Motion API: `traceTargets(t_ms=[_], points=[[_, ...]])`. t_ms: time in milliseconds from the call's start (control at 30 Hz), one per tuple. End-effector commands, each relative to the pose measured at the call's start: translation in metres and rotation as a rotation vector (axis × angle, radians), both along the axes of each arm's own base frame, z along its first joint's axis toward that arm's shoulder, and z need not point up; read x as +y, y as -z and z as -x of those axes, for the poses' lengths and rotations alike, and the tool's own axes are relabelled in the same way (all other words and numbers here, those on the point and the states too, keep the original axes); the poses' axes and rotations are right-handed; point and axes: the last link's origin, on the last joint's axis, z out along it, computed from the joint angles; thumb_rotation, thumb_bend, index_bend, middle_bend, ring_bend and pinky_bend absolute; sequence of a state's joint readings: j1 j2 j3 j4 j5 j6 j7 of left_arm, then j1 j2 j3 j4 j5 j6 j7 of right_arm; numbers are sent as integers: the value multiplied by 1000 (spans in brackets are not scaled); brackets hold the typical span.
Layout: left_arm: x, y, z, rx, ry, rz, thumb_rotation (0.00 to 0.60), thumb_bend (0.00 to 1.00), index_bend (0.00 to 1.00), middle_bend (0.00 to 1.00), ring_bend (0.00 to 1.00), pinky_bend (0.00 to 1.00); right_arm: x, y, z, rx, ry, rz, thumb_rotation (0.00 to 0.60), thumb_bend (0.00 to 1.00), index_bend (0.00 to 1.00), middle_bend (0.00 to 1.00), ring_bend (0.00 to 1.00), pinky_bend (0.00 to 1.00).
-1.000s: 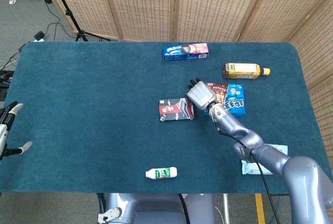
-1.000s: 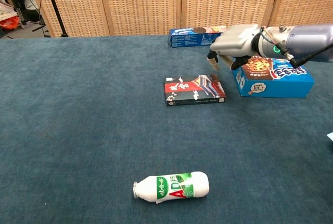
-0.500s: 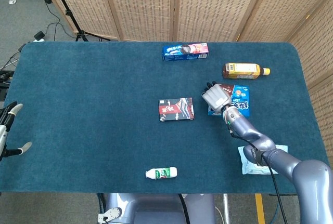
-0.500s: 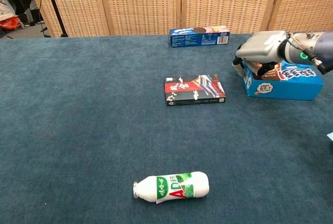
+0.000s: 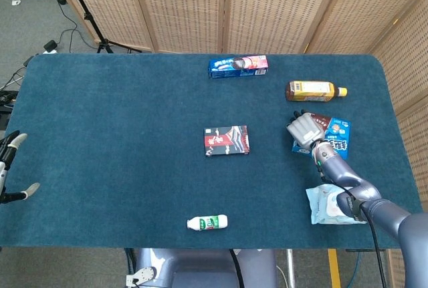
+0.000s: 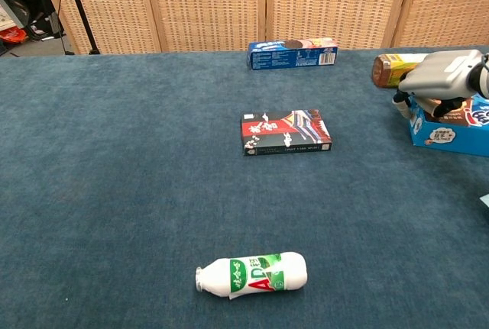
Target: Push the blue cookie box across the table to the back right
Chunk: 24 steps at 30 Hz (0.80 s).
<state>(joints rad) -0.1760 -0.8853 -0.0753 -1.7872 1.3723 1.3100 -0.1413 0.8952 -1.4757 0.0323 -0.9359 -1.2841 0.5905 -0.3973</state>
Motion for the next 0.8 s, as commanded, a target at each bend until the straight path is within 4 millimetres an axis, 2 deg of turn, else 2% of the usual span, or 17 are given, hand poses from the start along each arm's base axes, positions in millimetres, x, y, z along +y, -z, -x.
traceTargets(t_ms=[33, 300, 500, 533, 600, 633, 733, 767, 800], points=[[0, 1, 0, 2, 2, 3, 600, 204, 0, 0, 0, 0, 5, -1, 0, -8, -12, -7, 600, 1000, 392, 320, 168, 226], [0, 1, -3, 2, 10, 6, 600, 204, 0, 0, 0, 0, 11, -2, -11, -27, -52, -20, 600, 1000, 392, 320, 168, 228], [-3, 0, -3, -5, 17, 2, 600, 204, 0, 0, 0, 0, 17, -13, -38, -131, -155, 23, 600, 1000, 392, 316, 168, 230], [-4, -1, -3, -7, 19, 2, 600, 204, 0, 0, 0, 0, 21, -20, -51, -201, -213, 51, 600, 1000, 392, 315, 168, 230], [-4, -1, -3, -7, 21, 1, 600, 204, 0, 0, 0, 0, 27, -33, -65, -283, -292, 82, 600, 1000, 392, 307, 168, 230], [-5, -1, -4, -9, 24, -1, 600, 204, 0, 0, 0, 0, 32, -47, -77, -356, -358, 107, 600, 1000, 392, 301, 168, 230], [-9, -3, -5, -11, 33, -11, 600, 204, 0, 0, 0, 0, 46, -79, -92, -480, -482, 156, 600, 1000, 392, 271, 162, 230], [-10, -3, -5, -12, 35, -15, 600, 204, 0, 0, 0, 0, 50, -90, -95, -511, -513, 179, 600, 983, 383, 250, 148, 230], [-11, -4, -5, -13, 37, -22, 600, 204, 0, 0, 0, 0, 56, -101, -96, -538, -537, 199, 600, 892, 359, 222, 119, 208]])
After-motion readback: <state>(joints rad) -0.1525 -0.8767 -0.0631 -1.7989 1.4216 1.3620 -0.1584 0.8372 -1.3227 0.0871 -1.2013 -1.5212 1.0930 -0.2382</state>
